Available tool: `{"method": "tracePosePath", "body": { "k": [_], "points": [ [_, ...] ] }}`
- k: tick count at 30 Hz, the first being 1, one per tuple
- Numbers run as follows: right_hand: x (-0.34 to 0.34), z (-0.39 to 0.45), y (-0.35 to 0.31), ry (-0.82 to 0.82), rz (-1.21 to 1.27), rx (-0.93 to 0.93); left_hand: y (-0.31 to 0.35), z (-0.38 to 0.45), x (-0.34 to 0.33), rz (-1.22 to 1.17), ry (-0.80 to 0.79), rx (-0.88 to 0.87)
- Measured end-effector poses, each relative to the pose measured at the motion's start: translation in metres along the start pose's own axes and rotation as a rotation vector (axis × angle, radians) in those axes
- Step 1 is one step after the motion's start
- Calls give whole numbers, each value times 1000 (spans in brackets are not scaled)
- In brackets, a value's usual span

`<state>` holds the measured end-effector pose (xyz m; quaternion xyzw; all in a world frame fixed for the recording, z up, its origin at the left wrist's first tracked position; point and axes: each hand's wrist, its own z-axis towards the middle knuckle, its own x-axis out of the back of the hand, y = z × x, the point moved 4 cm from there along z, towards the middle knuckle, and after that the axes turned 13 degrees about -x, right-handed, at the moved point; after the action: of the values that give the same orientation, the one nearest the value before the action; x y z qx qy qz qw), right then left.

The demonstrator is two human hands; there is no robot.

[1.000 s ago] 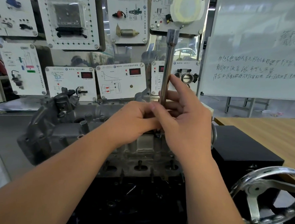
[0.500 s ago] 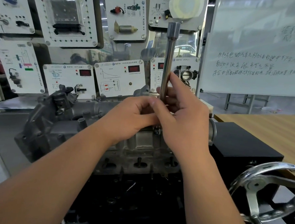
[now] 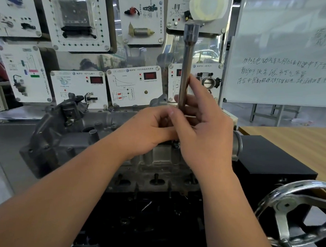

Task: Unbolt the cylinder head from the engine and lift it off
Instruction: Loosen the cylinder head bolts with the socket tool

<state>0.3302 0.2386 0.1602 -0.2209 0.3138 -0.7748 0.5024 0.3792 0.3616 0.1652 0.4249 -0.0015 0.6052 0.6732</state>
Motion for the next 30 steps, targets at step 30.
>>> {"method": "tracePosePath", "body": {
  "k": [30],
  "points": [
    [-1, -2, 0, 42, 44, 19, 0, -3, 1, -18, -24, 11]
  ]
}}
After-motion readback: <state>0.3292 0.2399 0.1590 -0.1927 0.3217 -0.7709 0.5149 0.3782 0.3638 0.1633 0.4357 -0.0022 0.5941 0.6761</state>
